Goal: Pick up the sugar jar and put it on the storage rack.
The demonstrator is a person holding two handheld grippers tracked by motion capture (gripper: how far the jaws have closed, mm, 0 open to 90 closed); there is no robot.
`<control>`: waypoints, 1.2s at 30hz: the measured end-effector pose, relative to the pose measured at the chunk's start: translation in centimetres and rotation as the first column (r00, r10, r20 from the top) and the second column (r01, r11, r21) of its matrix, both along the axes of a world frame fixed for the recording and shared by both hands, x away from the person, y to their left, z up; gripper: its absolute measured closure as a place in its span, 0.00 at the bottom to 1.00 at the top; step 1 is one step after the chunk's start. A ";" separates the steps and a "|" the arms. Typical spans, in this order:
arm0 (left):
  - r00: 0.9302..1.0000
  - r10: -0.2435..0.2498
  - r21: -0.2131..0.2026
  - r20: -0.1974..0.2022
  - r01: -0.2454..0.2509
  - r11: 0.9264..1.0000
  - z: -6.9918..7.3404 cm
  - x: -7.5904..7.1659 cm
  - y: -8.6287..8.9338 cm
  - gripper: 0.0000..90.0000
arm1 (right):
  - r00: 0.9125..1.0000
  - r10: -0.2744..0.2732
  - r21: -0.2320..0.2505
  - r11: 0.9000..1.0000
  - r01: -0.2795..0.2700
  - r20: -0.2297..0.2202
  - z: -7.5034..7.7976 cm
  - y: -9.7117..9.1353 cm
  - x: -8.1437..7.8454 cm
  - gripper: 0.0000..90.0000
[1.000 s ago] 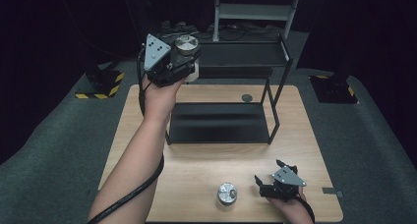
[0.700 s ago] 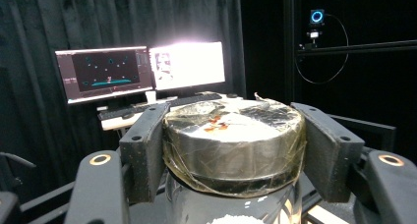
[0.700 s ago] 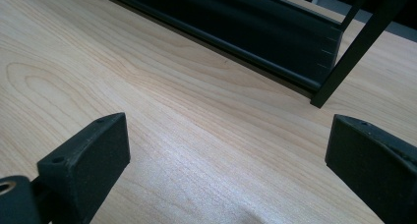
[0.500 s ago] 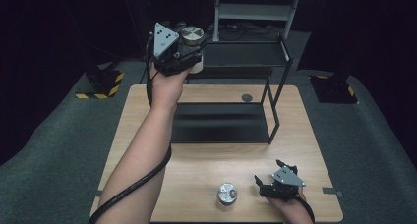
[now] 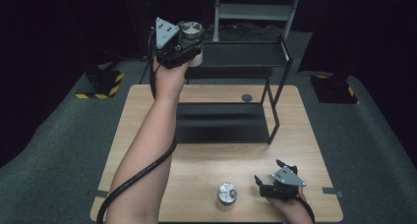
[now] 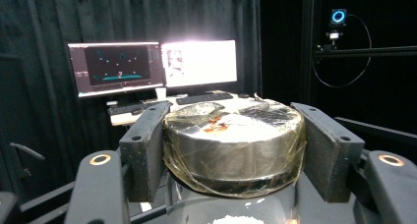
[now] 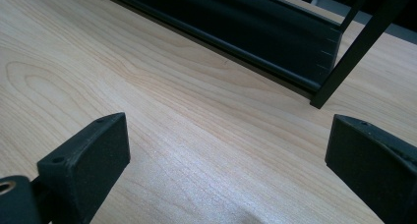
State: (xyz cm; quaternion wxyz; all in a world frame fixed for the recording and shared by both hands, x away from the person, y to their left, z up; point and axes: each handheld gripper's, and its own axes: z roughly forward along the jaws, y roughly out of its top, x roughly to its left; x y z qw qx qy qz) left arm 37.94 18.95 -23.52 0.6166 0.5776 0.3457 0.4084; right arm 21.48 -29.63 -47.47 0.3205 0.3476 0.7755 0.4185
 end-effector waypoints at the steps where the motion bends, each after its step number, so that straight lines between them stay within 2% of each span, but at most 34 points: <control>1: 1.000 0.001 -0.006 0.001 -0.001 1.000 -0.1 0.1 0.0 0.38 | 1.000 0.000 0.001 1.000 0.000 0.000 0.0 0.0 0.0 0.02; 7: 1.000 0.022 -0.001 0.007 -0.022 1.000 -0.2 0.5 -0.2 0.38 | 1.000 0.001 0.001 1.000 -0.001 0.001 0.0 0.0 0.0 0.02; 14: 0.999 0.031 -0.036 0.008 -0.031 0.999 -1.3 1.0 0.0 0.38 | 1.000 0.000 0.005 1.000 0.000 0.004 -0.1 -0.1 -0.1 0.02; 23: 0.999 0.035 -0.036 -0.007 -0.035 0.999 -1.6 1.4 -0.1 0.38 | 1.000 0.001 0.008 1.000 -0.001 0.005 -0.1 -0.1 -0.1 0.02; 27: 0.999 0.034 -0.024 -0.008 -0.034 0.999 -1.6 1.5 -0.2 0.38 | 1.000 0.002 0.004 1.000 -0.002 0.009 -0.1 -0.1 -0.1 0.02; 31: 0.999 0.041 -0.038 -0.015 -0.041 0.998 -1.7 1.6 -0.3 0.38 | 1.000 0.000 0.012 1.000 0.000 0.005 -0.1 -0.2 -0.1 0.02; 36: 0.999 0.042 -0.037 -0.009 -0.042 0.998 -1.8 1.6 -0.3 0.38 | 1.000 0.002 0.011 1.000 -0.002 0.006 -0.1 -0.2 -0.1 0.02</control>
